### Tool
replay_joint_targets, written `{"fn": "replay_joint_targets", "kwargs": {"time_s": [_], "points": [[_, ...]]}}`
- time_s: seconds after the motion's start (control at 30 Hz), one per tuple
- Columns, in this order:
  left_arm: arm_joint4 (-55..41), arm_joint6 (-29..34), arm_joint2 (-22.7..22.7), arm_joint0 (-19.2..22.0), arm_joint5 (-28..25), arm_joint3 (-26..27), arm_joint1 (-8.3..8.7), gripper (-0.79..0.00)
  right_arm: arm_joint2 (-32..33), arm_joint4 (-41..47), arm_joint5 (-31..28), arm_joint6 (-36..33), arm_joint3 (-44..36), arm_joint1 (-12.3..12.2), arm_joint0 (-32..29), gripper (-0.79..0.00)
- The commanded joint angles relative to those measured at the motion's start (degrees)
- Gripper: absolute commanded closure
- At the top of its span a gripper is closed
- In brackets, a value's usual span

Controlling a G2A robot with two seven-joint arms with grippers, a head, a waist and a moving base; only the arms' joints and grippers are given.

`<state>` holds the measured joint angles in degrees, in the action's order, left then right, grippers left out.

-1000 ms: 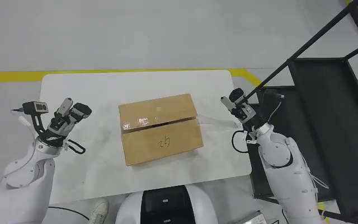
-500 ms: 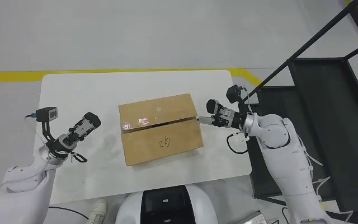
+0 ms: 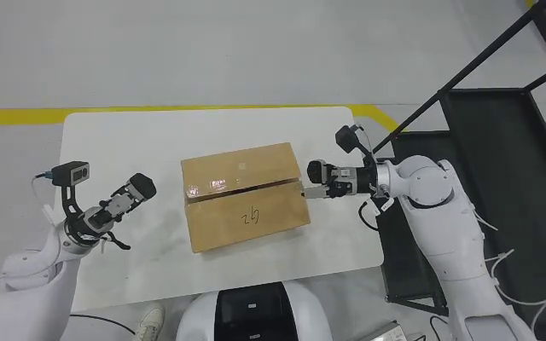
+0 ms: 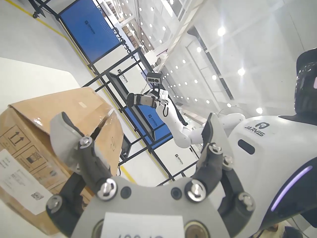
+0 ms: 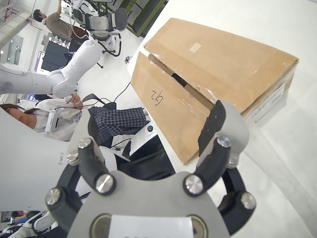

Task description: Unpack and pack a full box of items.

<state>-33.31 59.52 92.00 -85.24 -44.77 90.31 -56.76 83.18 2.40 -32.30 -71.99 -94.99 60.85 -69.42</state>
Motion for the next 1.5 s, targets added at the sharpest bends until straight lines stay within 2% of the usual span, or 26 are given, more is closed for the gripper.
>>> {"fn": "replay_joint_targets", "kwargs": {"time_s": [0.0, 0.3, 0.4, 0.47, 0.6, 0.87, 1.13, 1.47], "points": [[-0.02, 0.0, 0.0, 0.0, 0.0, 0.0, 0.0, -0.785, 0.0, 0.01, 0.0, 0.0, 0.0, 0.0, 0.0, -0.785], [0.21, -0.28, -0.04, -0.02, 0.25, 0.04, -0.01, -0.785, 0.0, 0.01, 0.0, 0.0, 0.0, 0.0, 0.0, -0.785], [4.96, -1.12, -1.61, 0.66, 1.4, 1.31, -0.12, -0.785, 0.0, 0.01, 0.0, 0.0, 0.0, 0.0, 0.0, -0.785], [7.47, -0.59, -3.0, 1.54, 0.2, 0.86, -0.21, -0.785, -0.34, 0.15, 0.26, 0.49, -0.34, 0.0, -0.41, -0.785], [11.0, -1.63, -6.34, 4.26, -1.62, -2.22, -0.35, -0.785, -1.01, 1.11, 1.73, -1.72, -0.03, -0.44, -0.74, -0.785], [11.32, -0.14, -11.85, 10.29, -0.13, -9.96, -0.56, -0.785, -1.95, 7.51, 2.93, -2.92, 3.31, -1.27, -0.42, -0.785], [9.28, 1.82, -15.29, 11.43, 1.82, -10.52, 0.17, -0.785, -2.2, 11.1, 3.19, -3.18, 3.26, -2.45, -1.01, -0.785], [-2.22, 4.13, -19.14, 14.49, 4.13, -9.72, 0.74, -0.785, -1.88, 14.84, 3.11, -3.1, 4.01, -3.8, -2.57, -0.785]]}}
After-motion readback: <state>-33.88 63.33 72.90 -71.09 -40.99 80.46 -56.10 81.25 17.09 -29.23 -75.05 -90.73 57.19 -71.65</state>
